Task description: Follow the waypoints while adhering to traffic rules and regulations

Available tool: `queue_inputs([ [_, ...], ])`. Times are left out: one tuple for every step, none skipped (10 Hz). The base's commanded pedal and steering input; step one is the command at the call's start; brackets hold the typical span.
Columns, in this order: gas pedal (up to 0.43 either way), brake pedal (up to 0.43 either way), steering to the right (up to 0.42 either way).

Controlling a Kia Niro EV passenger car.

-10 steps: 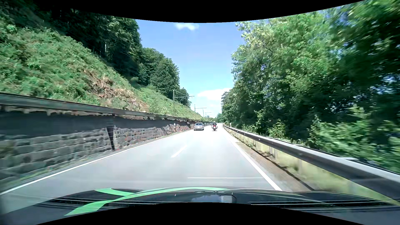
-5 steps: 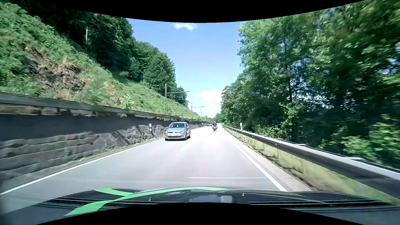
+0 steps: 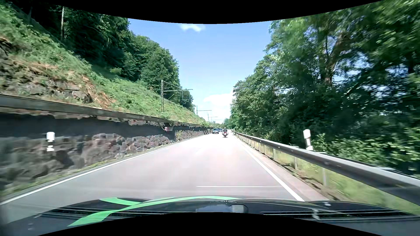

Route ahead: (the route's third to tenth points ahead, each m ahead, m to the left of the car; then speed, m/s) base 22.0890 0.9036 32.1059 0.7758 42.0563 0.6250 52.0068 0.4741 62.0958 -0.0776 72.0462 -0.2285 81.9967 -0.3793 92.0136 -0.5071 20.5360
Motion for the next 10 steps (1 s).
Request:
queue_inputs([
  [0.268,0.0,0.004],
  [0.268,0.0,0.005],
  [0.268,0.0,0.005],
  [0.26,0.0,0.005],
  [0.228,0.0,0.005],
  [0.228,0.0,0.004],
  [0.228,0.0,0.004],
  [0.24,0.0,0.004],
  [0.24,0.0,0.004],
  [0.248,0.0,0.004],
])
